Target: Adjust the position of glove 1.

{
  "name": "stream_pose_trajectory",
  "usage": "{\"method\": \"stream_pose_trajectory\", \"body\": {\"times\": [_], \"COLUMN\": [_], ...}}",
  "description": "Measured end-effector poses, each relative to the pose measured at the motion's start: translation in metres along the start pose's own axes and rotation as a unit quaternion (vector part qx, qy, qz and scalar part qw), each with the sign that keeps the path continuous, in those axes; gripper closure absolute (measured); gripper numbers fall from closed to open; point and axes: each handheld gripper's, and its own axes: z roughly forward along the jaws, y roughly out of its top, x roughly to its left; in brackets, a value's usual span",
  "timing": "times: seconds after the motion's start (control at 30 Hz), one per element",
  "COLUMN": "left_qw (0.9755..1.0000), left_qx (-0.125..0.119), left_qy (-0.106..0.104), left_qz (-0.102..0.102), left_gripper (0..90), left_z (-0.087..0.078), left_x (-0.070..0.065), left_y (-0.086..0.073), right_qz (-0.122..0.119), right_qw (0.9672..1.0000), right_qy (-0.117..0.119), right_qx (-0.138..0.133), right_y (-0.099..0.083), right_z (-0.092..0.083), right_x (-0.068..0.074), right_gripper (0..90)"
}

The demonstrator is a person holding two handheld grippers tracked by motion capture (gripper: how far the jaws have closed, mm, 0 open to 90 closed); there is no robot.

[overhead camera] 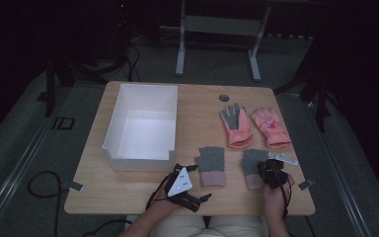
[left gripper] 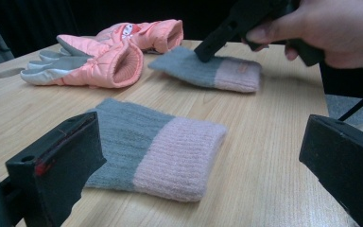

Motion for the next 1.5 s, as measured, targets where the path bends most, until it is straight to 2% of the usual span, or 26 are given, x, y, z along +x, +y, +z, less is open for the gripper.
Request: {"method": "stream_pose_trajectory", "body": {"times": [0.17,0.33,0.47,0.53,0.57,0.6,0.67,0.73,0.77,0.8,0.83,0.9,1.0,1.17,1.2,1.3,1.33,1.4,1.43,1.5], "left_qw": [1.0,1.0,1.0,1.0,1.0,1.0,1.0,1.0,1.0,1.0,1.0,1.0,1.0,1.0,1.0,1.0,1.0,1.0,1.0,1.0], "left_qx": [0.0,0.0,0.001,0.001,0.001,0.001,0.001,-0.001,-0.001,-0.001,0.001,0.002,0.001,0.0,0.001,0.0,-0.001,0.0,0.0,0.0], "left_qy": [-0.001,-0.001,-0.002,-0.003,-0.003,-0.004,-0.004,-0.004,-0.004,-0.005,-0.005,-0.005,-0.006,-0.004,-0.004,-0.004,-0.005,-0.005,-0.005,-0.005], "left_qz": [0.0,-0.001,0.001,0.001,0.001,0.001,0.0,0.001,0.001,0.002,0.003,0.003,-0.001,0.0,0.0,-0.001,-0.001,-0.001,-0.001,-0.001], "left_gripper": [0.0,0.0,0.0,0.0,0.0,0.0,0.0,0.0,0.0,0.0,0.0,0.0,0.0,0.0,0.0,0.0,0.0,0.0,0.0,0.0], "left_z": [0.0,0.0,0.0,0.0,0.0,0.0,0.001,0.0,0.0,0.0,0.0,0.001,0.001,0.0,0.001,0.001,0.0,0.0,0.0,0.0], "left_x": [0.0,0.0,0.0,0.0,0.0,0.0,0.0,0.0,0.0,0.0,0.0,0.0,0.0,0.0,0.0,0.0,0.0,0.0,0.0,0.001], "left_y": [0.0,0.0,0.0,0.0,0.0,0.0,0.0,0.0,0.0,0.0,0.0,0.0,0.0,0.0,0.0,0.0,0.0,0.0,0.0,0.0], "right_qz": [0.001,-0.002,-0.016,-0.041,-0.041,-0.083,-0.116,-0.15,-0.157,-0.157,-0.164,-0.176,-0.193,-0.202,-0.21,-0.218,-0.218,-0.211,-0.211,-0.205], "right_qw": [0.9999,0.9999,0.9998,0.9987,0.9987,0.9957,0.9906,0.9848,0.9827,0.9827,0.9813,0.9777,0.9742,0.9726,0.9713,0.97,0.9702,0.9723,0.9723,0.9746], "right_qy": [-0.015,-0.012,0.008,0.029,0.029,0.042,0.072,0.087,0.098,0.098,0.1,0.114,0.116,0.111,0.106,0.104,0.104,0.098,0.098,0.085], "right_qx": [-0.002,-0.001,0.004,0.004,0.004,0.002,0.004,0.003,0.004,0.004,0.005,0.01,0.017,0.031,0.037,0.029,0.026,0.025,0.025,0.03], "right_y": [-0.003,-0.003,0.002,0.008,0.008,0.013,0.019,0.023,0.024,0.024,0.025,0.026,0.023,0.017,0.012,0.01,0.009,0.007,0.007,0.007], "right_z": [0.009,0.01,0.007,0.004,0.004,0.001,-0.002,-0.003,-0.003,-0.003,-0.003,-0.003,0.001,0.008,0.012,0.012,0.012,0.012,0.012,0.011], "right_x": [0.0,-0.001,-0.004,-0.009,-0.009,-0.013,-0.018,-0.023,-0.026,-0.026,-0.028,-0.031,-0.032,-0.032,-0.032,-0.031,-0.031,-0.027,-0.027,-0.023], "right_gripper": [84.6,82.2,72.7,68.7,68.7,67.0,65.8,64.4,63.8,63.8,63.4,62.1,61.0,60.3,59.4,61.5,64.4,75.8,75.8,82.3]}}
